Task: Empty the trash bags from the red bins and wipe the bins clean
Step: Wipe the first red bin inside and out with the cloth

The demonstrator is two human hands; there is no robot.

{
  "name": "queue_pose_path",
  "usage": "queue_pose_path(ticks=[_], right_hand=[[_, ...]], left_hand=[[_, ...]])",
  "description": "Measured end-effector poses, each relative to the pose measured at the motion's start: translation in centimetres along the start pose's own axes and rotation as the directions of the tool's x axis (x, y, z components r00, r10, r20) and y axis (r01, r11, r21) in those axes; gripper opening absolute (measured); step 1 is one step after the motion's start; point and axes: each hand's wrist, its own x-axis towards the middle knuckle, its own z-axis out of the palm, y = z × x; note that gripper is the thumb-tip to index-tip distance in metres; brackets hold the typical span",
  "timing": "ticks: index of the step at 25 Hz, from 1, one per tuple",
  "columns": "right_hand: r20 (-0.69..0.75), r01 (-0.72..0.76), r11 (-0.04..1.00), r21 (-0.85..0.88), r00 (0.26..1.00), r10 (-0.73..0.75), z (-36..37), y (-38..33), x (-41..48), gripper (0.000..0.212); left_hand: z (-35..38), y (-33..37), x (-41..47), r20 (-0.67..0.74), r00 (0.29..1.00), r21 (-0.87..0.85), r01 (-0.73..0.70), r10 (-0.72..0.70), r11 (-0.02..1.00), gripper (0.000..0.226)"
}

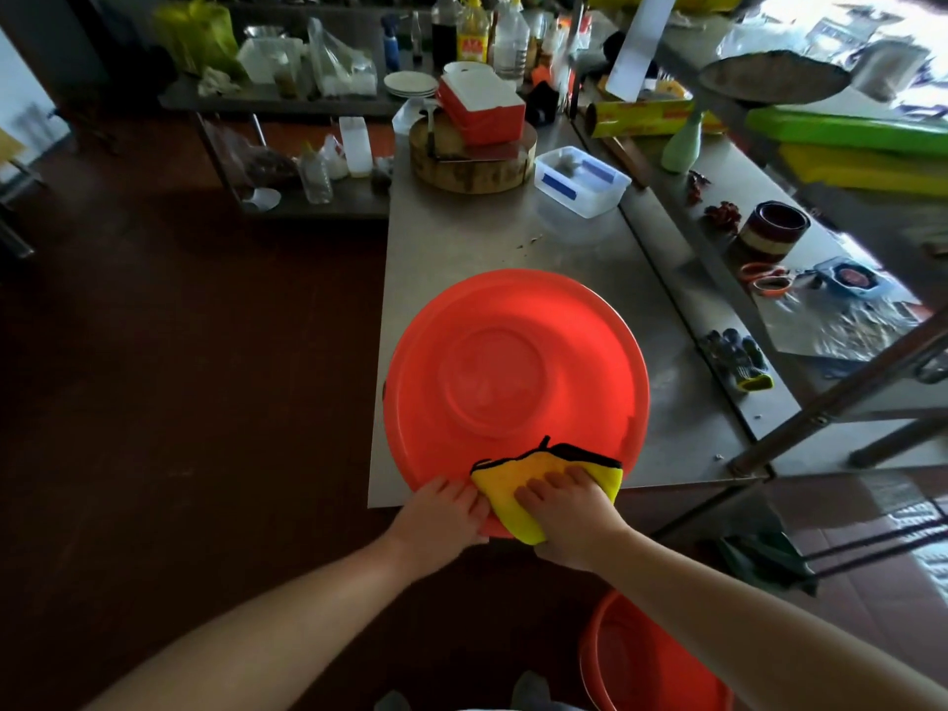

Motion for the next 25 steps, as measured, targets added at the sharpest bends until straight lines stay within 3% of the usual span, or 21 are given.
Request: queue_pose_path(ticks=[2, 7, 10, 15, 20, 25], right_hand=[[0.016, 0.011, 1.0, -0.025, 1.0, -0.01, 0.0, 1.5, -0.3, 0.076], [-0.004, 0.045, 0.995, -0.092, 0.999, -0.045, -0.3, 4.0, -0.4, 0.072], [0.0, 0.063, 0.995, -0.077, 0.998, -0.063, -0.4, 3.6, 0.1, 0.072], [0.076, -0.054, 0.99, 0.127, 0.996, 0.044, -0.5, 3.6, 1.3, 0.08], [0.133, -0.172, 0.95, 0.262, 0.981, 0.141, 0.9, 0.0, 7.1, 0.054], [0.151, -0.251, 0.874, 0.417, 0.967, 0.206, 3.2, -1.0, 14.2, 0.055]], left_hand=[[-0.5, -2.1, -0.9, -0.06, 0.998, 0.075, 0.005, 0.0, 0.997, 0.044], [-2.9, -7.2, -1.7, 0.003, 1.0, 0.2, -0.021, 0.021, 0.98, 0.043], [-2.6, -4.3, 0.2, 0.025, 0.999, 0.107, 0.03, -0.033, 0.994, 0.056], [-1.4, -1.6, 1.7, -0.027, 1.0, 0.075, -0.015, 0.017, 0.997, 0.054], [-0.9, -2.2, 1.9, -0.115, 0.988, 0.119, -0.092, 0.106, 0.989, 0.041], [1.9, -1.0, 2.2, -0.157, 0.981, 0.179, -0.086, 0.115, 0.98, 0.045]])
